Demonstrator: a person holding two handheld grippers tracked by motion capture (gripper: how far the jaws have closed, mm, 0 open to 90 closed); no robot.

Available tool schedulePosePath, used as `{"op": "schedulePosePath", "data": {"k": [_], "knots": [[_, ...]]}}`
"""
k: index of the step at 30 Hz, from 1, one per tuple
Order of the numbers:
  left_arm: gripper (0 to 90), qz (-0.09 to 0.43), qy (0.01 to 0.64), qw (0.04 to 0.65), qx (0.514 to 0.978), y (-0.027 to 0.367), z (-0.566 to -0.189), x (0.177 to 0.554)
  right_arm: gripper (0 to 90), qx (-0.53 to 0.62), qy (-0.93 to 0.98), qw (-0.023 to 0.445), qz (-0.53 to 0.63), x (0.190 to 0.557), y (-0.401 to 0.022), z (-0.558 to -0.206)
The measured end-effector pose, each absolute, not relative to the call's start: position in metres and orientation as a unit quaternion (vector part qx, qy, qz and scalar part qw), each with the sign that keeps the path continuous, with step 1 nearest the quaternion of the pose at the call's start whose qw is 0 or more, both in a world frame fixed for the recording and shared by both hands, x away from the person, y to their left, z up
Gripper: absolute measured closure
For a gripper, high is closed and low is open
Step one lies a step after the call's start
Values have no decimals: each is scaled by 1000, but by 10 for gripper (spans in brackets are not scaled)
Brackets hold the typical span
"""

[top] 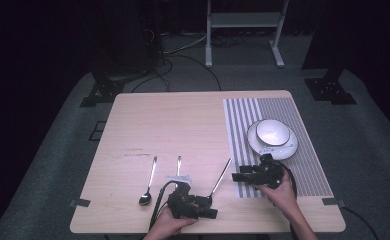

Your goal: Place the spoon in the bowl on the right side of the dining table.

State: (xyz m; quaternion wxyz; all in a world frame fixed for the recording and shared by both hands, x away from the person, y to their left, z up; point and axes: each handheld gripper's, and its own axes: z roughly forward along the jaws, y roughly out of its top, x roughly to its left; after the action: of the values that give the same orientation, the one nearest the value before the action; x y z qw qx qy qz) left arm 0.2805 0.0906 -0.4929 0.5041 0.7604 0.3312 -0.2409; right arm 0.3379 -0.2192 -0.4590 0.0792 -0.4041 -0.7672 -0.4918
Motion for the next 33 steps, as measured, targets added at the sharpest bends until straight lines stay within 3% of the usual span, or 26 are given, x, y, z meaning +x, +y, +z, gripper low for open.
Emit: {"op": "schedulePosePath", "data": {"k": [24, 27, 33], "knots": [[61, -244, 331, 503, 760, 91, -493, 281, 467, -425, -752, 96, -495, 366, -189, -464], [61, -244, 331, 503, 761, 91, -493, 281, 515, -428, -751, 97, -494, 369, -185, -464], [61, -244, 330, 502, 761, 91, -493, 281, 693, -431, -748, 94, -495, 369, -184, -464]]}}
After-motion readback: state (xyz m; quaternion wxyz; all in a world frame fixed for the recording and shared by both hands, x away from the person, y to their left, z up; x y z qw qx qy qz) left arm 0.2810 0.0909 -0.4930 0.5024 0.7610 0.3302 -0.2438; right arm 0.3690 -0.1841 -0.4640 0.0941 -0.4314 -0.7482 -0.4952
